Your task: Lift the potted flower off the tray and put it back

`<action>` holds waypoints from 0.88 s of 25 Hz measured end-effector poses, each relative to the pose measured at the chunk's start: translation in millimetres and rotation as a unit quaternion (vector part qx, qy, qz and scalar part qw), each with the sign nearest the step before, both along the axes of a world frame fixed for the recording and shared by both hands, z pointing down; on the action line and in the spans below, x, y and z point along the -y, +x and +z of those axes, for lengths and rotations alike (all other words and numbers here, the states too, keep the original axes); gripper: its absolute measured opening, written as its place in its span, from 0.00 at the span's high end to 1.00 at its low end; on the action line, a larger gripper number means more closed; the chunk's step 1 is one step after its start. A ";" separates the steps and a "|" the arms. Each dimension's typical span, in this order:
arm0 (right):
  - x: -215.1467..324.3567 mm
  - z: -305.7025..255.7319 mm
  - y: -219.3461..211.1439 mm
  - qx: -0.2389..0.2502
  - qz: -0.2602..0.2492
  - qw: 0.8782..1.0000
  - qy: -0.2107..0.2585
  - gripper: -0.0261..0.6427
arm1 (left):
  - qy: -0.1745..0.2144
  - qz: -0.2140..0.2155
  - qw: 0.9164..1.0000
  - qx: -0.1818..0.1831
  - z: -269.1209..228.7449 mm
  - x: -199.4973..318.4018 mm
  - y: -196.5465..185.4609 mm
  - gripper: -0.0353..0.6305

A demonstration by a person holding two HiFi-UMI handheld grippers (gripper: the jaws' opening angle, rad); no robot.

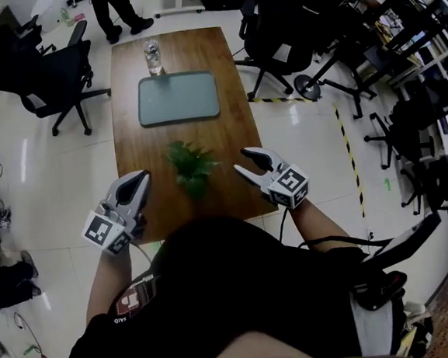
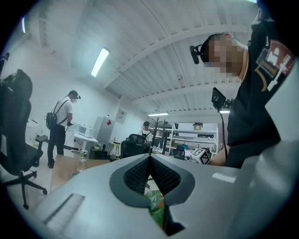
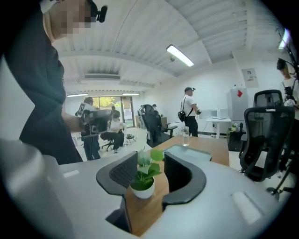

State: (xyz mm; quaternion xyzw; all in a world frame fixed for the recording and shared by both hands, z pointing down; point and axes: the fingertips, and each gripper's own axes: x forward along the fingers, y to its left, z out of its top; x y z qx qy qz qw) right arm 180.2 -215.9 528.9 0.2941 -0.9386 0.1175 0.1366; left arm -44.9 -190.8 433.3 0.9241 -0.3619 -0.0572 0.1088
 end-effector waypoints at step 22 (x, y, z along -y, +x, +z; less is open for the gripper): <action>-12.3 -102.5 27.4 0.082 0.013 0.996 0.025 0.94 | 0.018 -0.021 0.998 -0.056 -48.3 -29.9 4.9 0.95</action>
